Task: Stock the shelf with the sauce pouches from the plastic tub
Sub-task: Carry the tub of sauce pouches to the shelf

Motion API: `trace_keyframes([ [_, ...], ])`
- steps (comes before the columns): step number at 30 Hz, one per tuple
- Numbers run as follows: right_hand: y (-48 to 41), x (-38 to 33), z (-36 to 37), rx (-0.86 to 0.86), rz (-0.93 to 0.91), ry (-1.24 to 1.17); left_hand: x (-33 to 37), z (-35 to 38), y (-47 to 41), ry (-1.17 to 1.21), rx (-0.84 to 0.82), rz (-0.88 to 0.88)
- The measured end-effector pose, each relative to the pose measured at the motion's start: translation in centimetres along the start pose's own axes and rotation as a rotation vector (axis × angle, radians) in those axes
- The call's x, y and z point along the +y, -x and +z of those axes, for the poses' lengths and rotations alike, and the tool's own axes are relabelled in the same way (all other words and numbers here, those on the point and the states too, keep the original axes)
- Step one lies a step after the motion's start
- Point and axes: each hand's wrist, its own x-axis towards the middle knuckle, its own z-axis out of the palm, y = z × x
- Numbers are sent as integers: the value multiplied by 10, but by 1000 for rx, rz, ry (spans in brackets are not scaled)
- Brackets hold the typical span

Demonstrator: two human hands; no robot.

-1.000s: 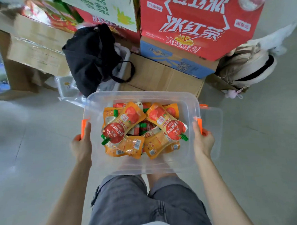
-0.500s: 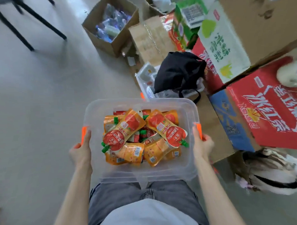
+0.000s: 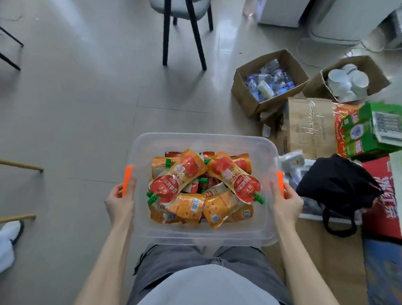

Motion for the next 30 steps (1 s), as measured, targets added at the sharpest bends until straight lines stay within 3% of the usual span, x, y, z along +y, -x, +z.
trace_keyframes([
  [6, -9, -84, 107, -231, -159, 56, 44, -42, -76, 99, 124, 6],
  [12, -45, -163, 215, -311, -278, 131, 86, -64, -151, 57, 119, 46],
  [20, -73, -282, 387, -509, -339, 121, 169, -71, -257, 136, 355, -40],
  [30, -60, -387, 611, -751, -414, 242, 219, -120, -390, 317, 655, -139],
])
